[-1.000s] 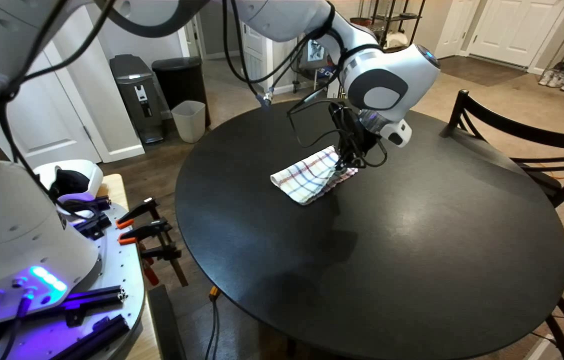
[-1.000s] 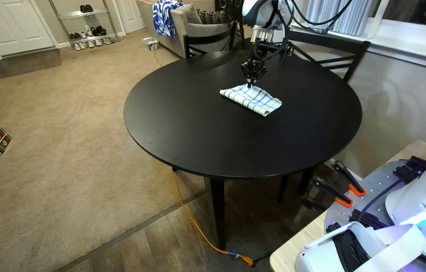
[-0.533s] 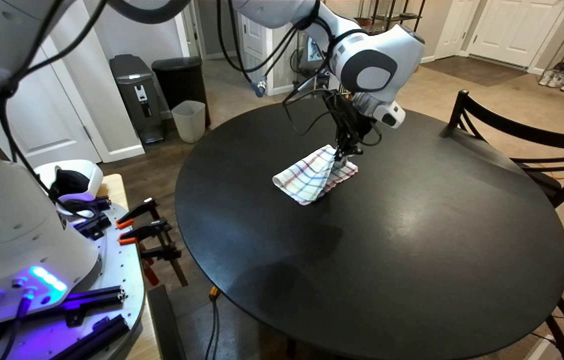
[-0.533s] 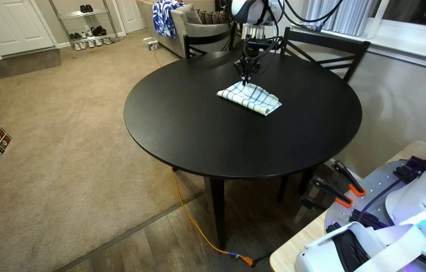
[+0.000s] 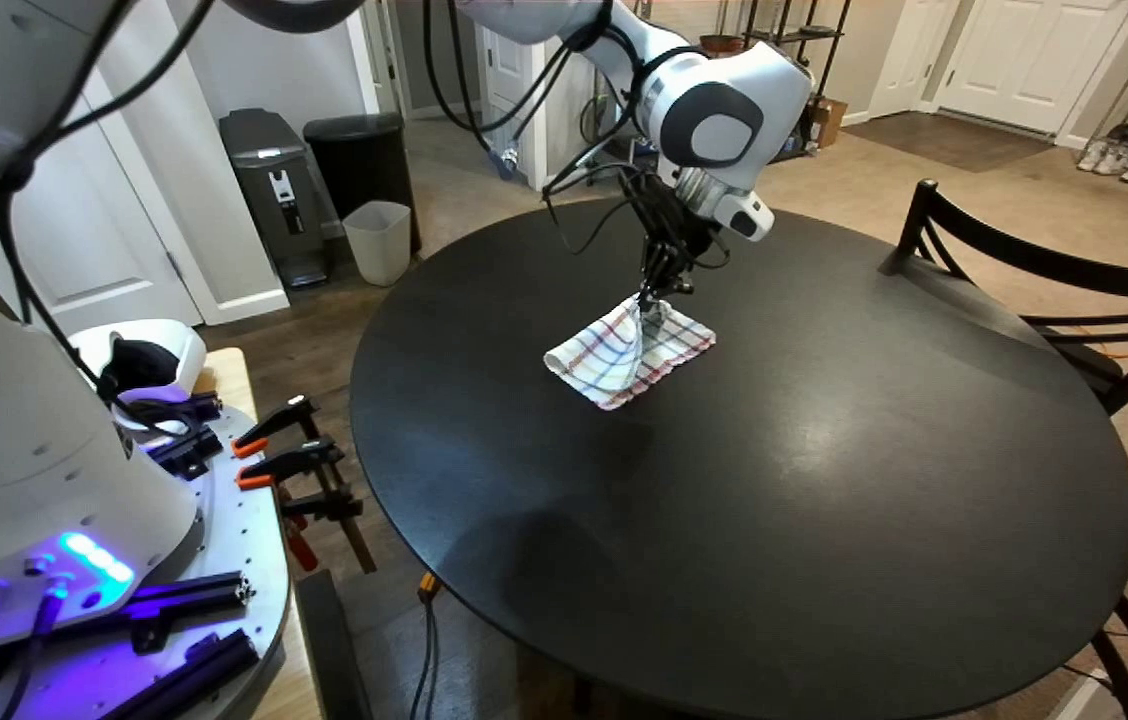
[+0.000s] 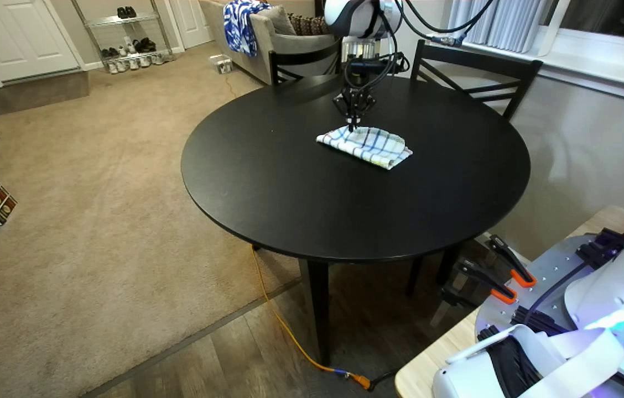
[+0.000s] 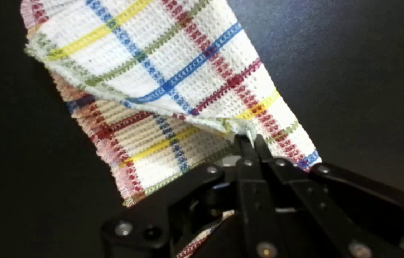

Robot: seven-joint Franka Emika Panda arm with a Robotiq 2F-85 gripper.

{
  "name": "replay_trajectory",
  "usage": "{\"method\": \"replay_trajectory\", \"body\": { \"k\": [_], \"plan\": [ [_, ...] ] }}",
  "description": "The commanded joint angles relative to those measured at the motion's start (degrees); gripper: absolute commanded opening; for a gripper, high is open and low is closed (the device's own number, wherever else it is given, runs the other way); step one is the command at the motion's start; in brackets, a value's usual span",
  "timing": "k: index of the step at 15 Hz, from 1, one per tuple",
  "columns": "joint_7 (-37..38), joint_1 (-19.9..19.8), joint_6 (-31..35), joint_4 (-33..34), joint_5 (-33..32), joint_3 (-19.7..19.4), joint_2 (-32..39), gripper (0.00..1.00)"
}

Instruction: Unfold the white towel.

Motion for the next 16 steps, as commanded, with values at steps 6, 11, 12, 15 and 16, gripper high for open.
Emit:
{"method": "replay_trajectory", "body": {
  "k": [6, 11, 12, 15, 16],
  "plan": [
    [14.00, 3.36, 5.86, -2.59, 0.56, -0.99, -0.74, 0.01],
    [18.33, 4.37, 7.64, -2.63, 0.75, -1.04, 0.11, 0.01],
    [17.75, 4.32, 7.63, -3.14, 0.79, -0.72, -0.17, 0.01],
    [14.87, 4.24, 9.48, -5.93, 1.01, 0.33, -1.59, 0.01],
    [14.55, 4.45, 10.08, -6.41, 0.88, 0.47, -1.61, 0.01]
  ]
}}
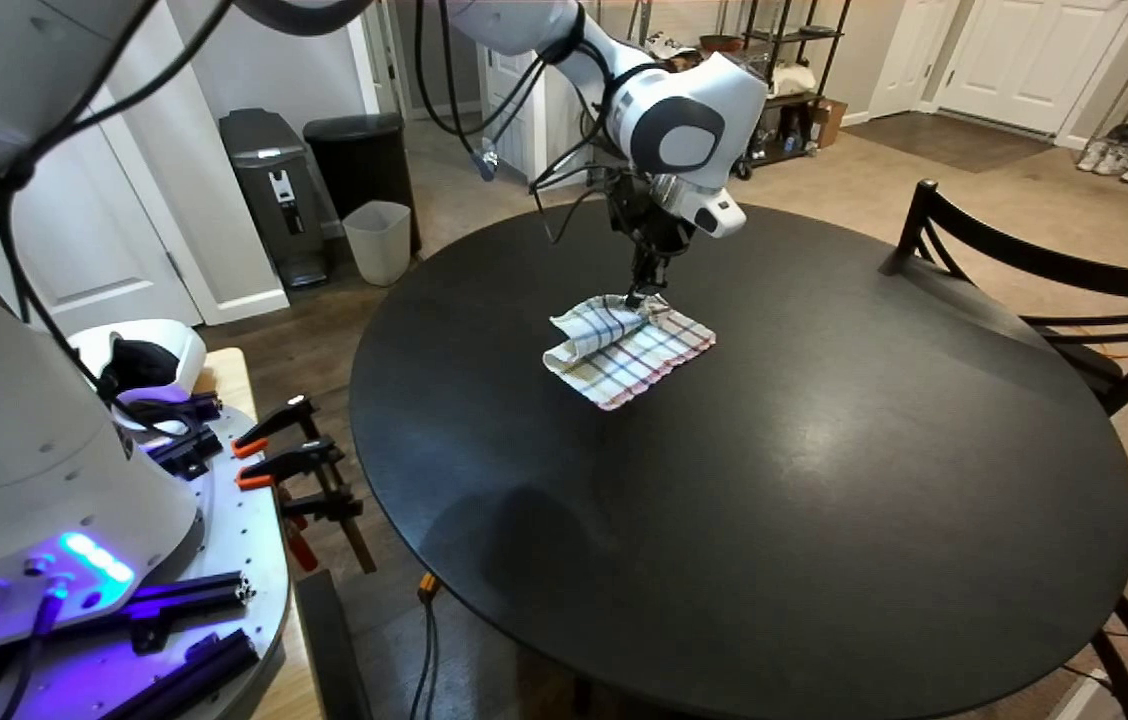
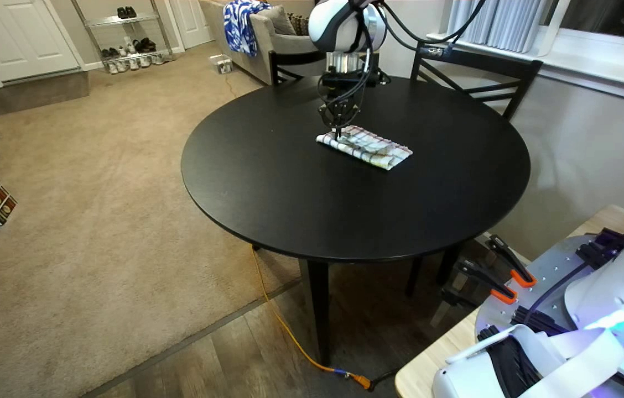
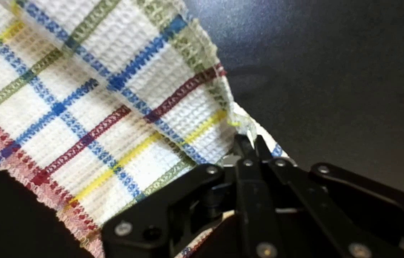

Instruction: Unfold the white towel.

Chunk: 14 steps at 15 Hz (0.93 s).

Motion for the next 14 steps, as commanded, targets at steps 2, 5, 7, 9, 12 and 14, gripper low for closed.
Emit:
{"method": "replay_trajectory", "body": {
  "k": [2, 5, 7, 9, 12, 14],
  "plan": [
    [-2.51, 0.80, 4.09, -5.74, 0.35, 0.99, -2.71, 0.01],
    [-5.04, 1.24, 6.58, -9.07, 0.36, 2.00, -4.14, 0.01],
    [-8.17, 0.85, 6.98, -8.96, 0.11, 2.63, -4.31, 0.01],
    [-10.96, 0.69, 8.03, -10.34, 0.05, 3.01, -5.36, 0.01],
    [-14.10, 0.67, 9.91, -13.27, 0.11, 3.41, -7.22, 0.01],
    [-16.35, 0.49, 10.43, -14.89, 0.04, 3.85, -8.31, 0.01]
  ]
}}
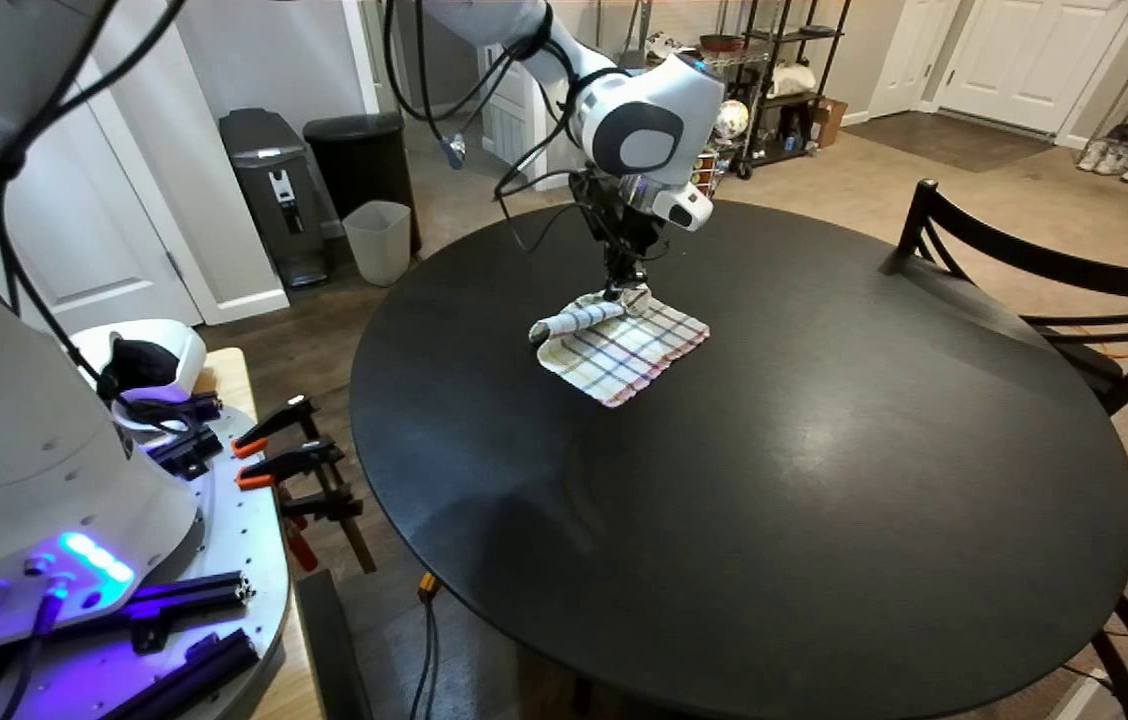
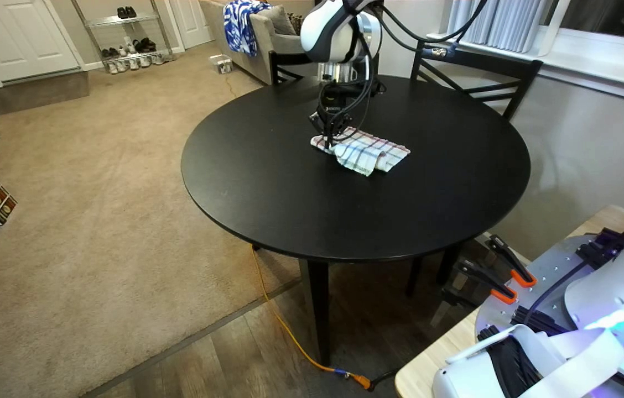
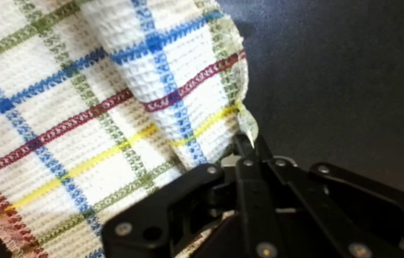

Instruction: Unfold the white towel.

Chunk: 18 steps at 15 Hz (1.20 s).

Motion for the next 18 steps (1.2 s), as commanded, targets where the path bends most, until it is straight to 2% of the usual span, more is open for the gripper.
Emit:
{"method": "replay_trajectory", "body": {
  "k": [1, 5, 8, 14, 18],
  "plan": [
    [-5.64, -1.27, 2.00, -6.60, -0.02, 1.53, -4.62, 0.01],
    [-12.16, -1.66, 0.01, -9.79, -0.68, 2.76, -6.66, 0.01],
    [-15.61, -1.48, 0.85, -12.37, -1.78, 2.93, -8.09, 0.01],
    [-18.82, -1.73, 5.19, -17.60, -2.96, 2.75, -12.63, 0.01],
    [-21.43, -1.92, 3.86, -20.95, -3.50, 3.44, -15.99, 0.01]
  ]
}}
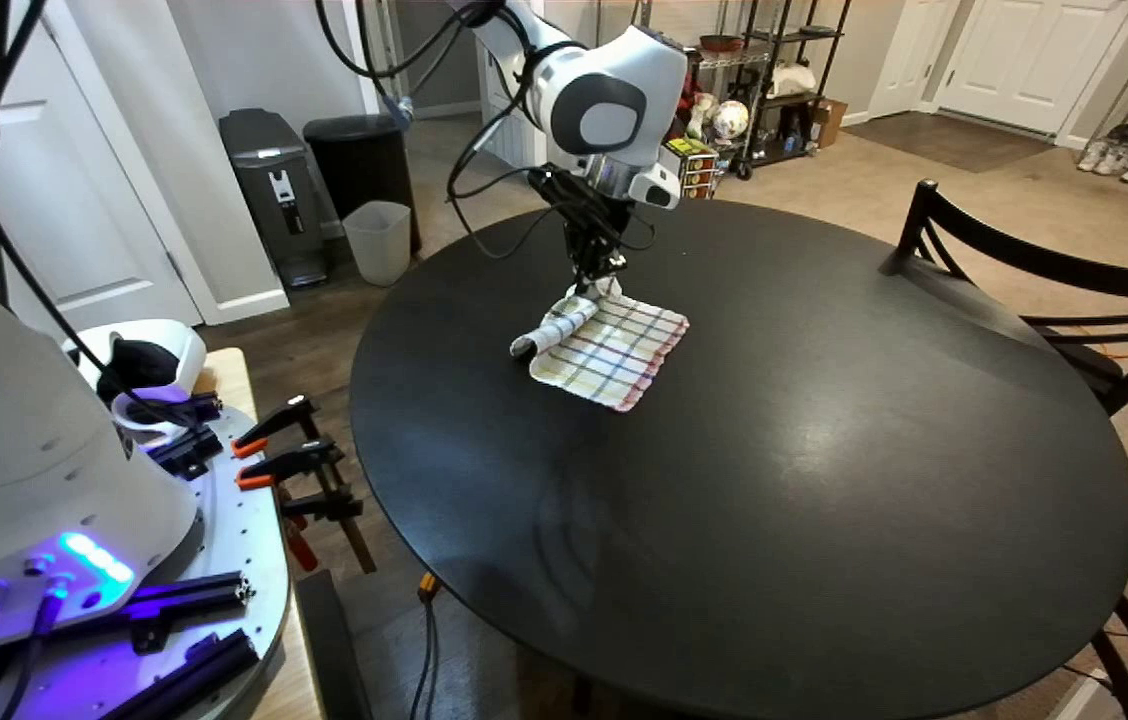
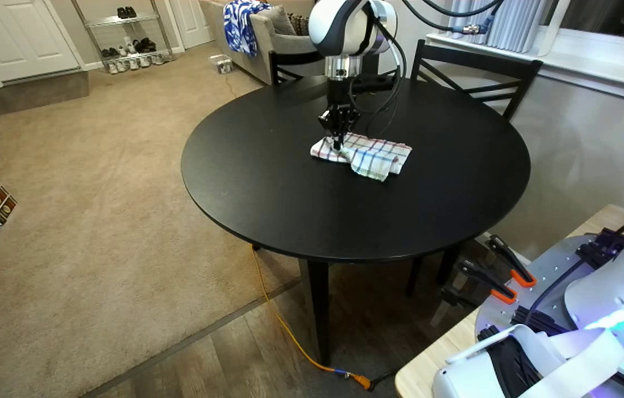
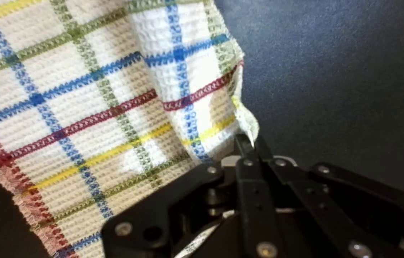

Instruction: Unfold the white towel.

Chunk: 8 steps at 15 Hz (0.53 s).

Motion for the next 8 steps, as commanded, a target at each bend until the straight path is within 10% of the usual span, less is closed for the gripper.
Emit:
{"method": "replay_trajectory", "body": {
  "k": [1, 8],
  "plan": [
    [-4.73, -1.32, -0.04, -6.45, -0.75, 1.57, -5.30, 0.01],
    [-10.85, 0.01, -2.86, -15.25, -2.13, 3.80, -9.88, 0.01]
  ]
}}
